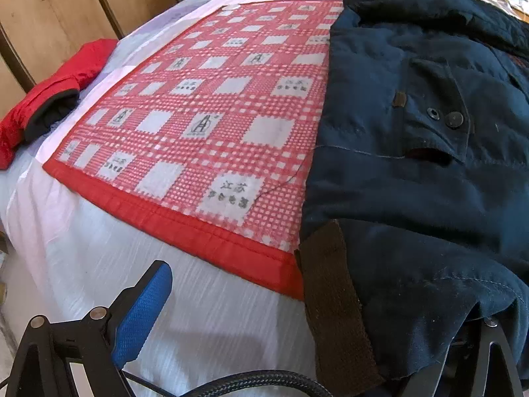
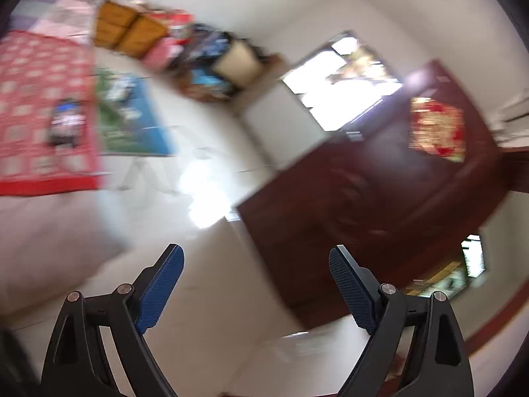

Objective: Fold large clothes

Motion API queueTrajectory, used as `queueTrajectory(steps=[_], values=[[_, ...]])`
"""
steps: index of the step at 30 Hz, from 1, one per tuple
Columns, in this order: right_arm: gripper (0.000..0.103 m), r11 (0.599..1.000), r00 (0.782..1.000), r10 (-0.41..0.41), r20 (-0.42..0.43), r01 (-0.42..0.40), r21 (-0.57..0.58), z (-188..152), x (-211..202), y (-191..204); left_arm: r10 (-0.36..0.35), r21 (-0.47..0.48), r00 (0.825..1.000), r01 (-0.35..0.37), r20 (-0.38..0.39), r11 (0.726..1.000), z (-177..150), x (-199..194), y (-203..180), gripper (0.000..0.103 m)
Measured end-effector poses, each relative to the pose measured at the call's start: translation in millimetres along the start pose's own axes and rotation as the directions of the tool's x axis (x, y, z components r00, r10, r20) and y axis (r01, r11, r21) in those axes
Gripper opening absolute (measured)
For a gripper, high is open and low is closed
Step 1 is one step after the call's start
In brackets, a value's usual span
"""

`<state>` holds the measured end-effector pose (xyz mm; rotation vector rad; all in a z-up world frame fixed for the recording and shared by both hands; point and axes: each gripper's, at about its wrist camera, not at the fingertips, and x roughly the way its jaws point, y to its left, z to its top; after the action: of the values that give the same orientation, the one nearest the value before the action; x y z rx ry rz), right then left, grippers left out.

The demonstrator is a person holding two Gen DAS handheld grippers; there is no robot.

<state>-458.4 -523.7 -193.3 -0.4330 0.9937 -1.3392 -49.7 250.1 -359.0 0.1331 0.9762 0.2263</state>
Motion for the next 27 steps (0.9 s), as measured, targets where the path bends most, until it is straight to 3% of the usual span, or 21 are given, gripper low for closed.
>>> queueTrajectory(steps=[3, 4, 6, 9, 10, 14, 15, 17, 19, 23, 27], values=[[0.092, 1.000, 0.997, -0.030, 0.072, 0.030, -0.005, 15.8, -6.3, -20.6, 0.008, -0.011, 1.000, -0.008, -0.001, 1.000, -0.4, -0.8, -1.4, 0.094], [0.092, 1.000, 0.995, 0.007, 0.100, -0.005, -0.012, 20.0, -13.2, -13.2, 0.015, -0.015, 1.000, -0.015, 0.000, 1.000, -1.1, -1.4, -2.0, 0.094], [0.092, 0.985, 0.972, 0.170, 0.164, -0.162, -0.064, 28.4, -34.1, 30.9, 0.023, -0.025, 1.000, -0.023, -0.001, 0.999, -1.6, -1.8, -3.1, 0.094], [0.092, 0.898, 0.877, 0.438, 0.199, -0.417, -0.140, 28.7, -70.3, 120.6, 0.030, -0.047, 1.000, -0.030, -0.008, 0.998, -2.2, -2.2, -3.1, 0.094], [0.092, 0.846, 0.822, 0.532, 0.202, -0.509, -0.160, 27.3, -85.0, 157.0, 0.033, -0.047, 0.999, -0.033, -0.007, 0.998, -2.1, -2.5, -3.5, 0.094], [0.092, 0.677, 0.654, 0.736, 0.175, -0.706, -0.209, 24.0, -130.3, 273.4, 0.037, -0.030, 0.999, -0.037, 0.002, 0.999, -1.5, -3.7, -5.0, 0.094], [0.092, 0.652, 0.633, 0.758, 0.159, -0.724, -0.225, 23.0, -137.7, 295.3, 0.037, -0.024, 0.999, -0.037, 0.004, 0.999, -1.0, -3.9, -5.5, 0.094], [0.092, 0.629, 0.611, 0.777, 0.151, -0.744, -0.227, 20.8, -147.2, 328.6, 0.031, -0.014, 0.999, -0.031, 0.012, 0.999, -0.7, -4.7, -6.9, 0.094], [0.092, 0.631, 0.616, 0.776, 0.135, -0.752, -0.192, 24.2, -144.0, 349.1, 0.024, -0.007, 1.000, -0.024, 0.017, 1.000, -1.3, -4.5, -8.1, 0.094], [0.092, 0.619, 0.605, 0.785, 0.132, -0.772, -0.142, 29.3, -143.8, 369.7, 0.013, -0.002, 1.000, -0.013, 0.024, 1.000, -4.2, -3.5, -9.7, 0.094], [0.092, 0.573, 0.549, 0.820, 0.164, -0.787, -0.230, 40.5, -160.1, 383.8, -0.001, -0.015, 1.000, 0.001, 0.022, 1.000, -6.4, -1.4, -9.3, 0.094]])
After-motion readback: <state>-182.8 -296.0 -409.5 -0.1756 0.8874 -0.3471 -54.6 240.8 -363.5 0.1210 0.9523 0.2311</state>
